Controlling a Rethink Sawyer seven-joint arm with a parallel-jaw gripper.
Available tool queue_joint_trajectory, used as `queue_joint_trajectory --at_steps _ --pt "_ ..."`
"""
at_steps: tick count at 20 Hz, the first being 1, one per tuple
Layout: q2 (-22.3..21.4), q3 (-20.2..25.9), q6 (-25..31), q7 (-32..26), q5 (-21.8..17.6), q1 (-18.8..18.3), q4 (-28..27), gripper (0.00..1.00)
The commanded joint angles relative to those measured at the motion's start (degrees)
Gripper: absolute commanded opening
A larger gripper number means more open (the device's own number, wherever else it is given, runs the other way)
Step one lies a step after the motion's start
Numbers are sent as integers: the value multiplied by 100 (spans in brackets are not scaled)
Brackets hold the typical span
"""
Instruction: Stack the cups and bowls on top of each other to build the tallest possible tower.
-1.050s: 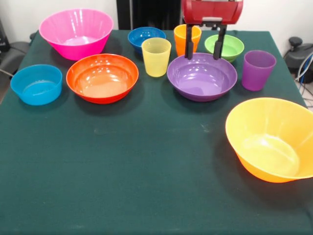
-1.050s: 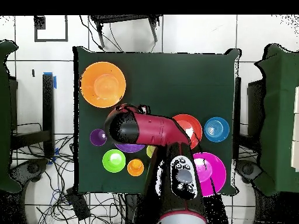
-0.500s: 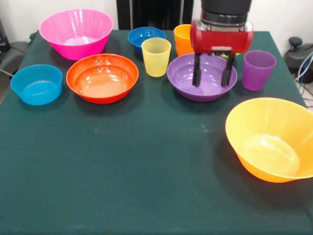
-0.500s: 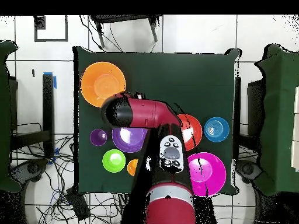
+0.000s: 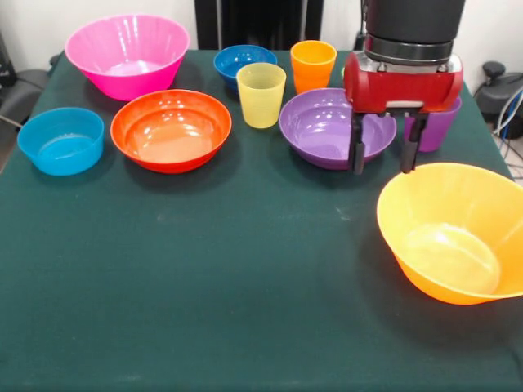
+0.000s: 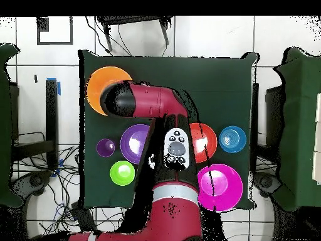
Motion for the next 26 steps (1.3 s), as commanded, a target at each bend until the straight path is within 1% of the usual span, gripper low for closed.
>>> queue_joint_trajectory --at_steps 1,4,7,12,16,21,24,26 --pt "397 189 945 650 83 38 -932 100" --pt "527 175 840 805 102 94 -988 100" --pt "790 90 845 1078 174 297 -1177 100" --pt "1139 -113 583 1502 341 664 -1318 100" --pt "1251 -180 470 1645 464 837 -1320 100" --pt "1458 -184 408 1773 534 963 -1469 100" --pt "1566 -301 371 1816 475 1038 -1562 100" --pt "1734 -391 297 1787 383 1040 -1676 100"
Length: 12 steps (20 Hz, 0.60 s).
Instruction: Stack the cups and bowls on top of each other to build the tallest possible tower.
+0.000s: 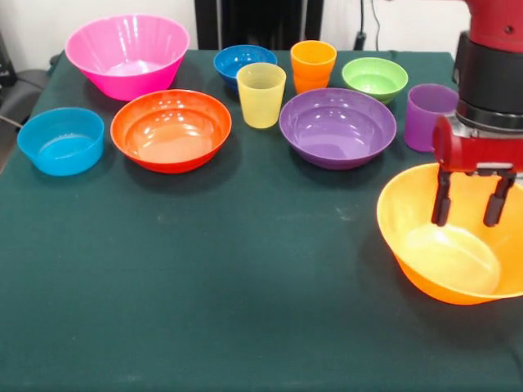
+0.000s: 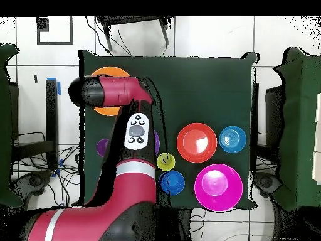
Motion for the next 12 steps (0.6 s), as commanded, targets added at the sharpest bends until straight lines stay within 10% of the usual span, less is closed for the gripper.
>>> queue_joint_trajectory --at_steps 1,12 --pt "636 -40 -41 877 -142 91 -407 100" --pt "1406 -242 -603 442 -413 -39 -977 100"
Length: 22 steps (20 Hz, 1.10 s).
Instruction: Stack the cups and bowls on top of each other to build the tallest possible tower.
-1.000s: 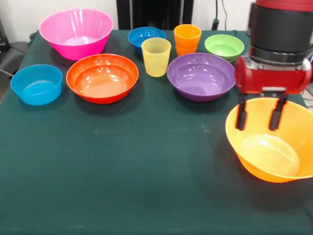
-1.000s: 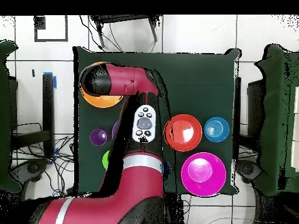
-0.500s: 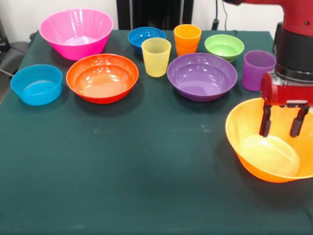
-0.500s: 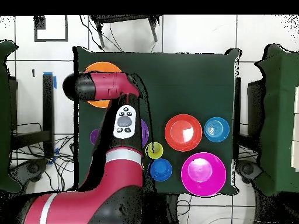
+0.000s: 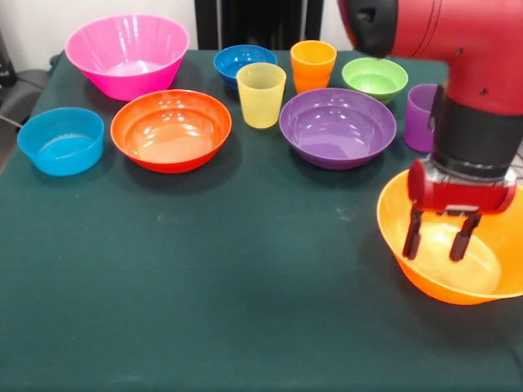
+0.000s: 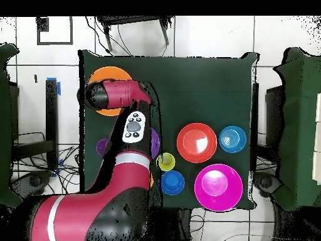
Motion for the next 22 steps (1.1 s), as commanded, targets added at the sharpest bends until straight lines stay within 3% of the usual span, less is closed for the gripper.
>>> queue_joint_trajectory --at_steps 1,5,15,22 --pt "656 261 -308 258 -366 -221 -458 100" --pt "889 398 -465 182 -374 -286 -576 100" --pt "963 482 -385 18 -406 -338 -621 100" --pt "250 283 173 503 -165 -47 98 100"
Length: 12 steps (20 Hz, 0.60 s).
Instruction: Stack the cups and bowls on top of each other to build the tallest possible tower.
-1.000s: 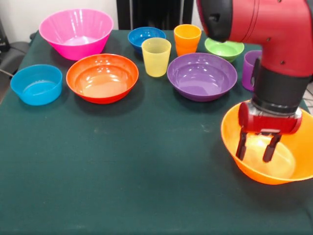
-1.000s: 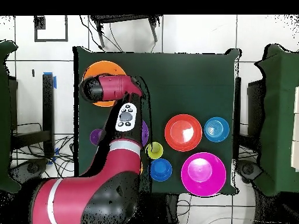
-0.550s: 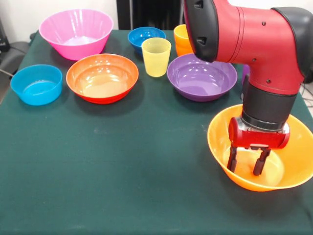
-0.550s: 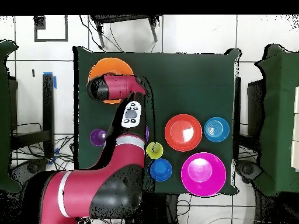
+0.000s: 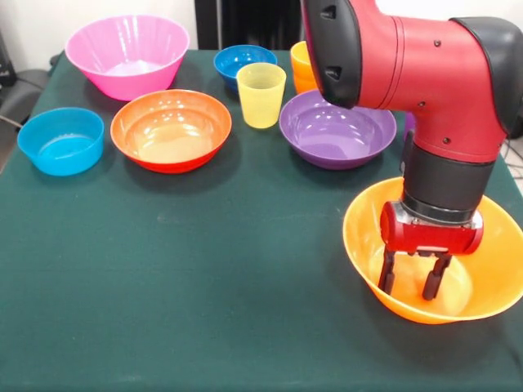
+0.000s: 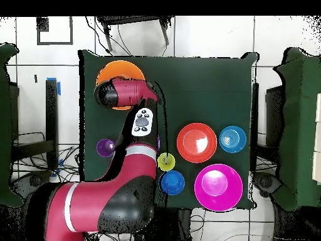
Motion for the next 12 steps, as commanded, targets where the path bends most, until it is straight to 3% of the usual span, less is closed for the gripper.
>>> queue_joint_trajectory --at_steps 1,7,12 --pt "-443 277 604 560 -107 176 715 100" --pt "-772 16 1017 660 -64 361 846 100" --pt "-770 -46 753 303 -301 138 963 100"
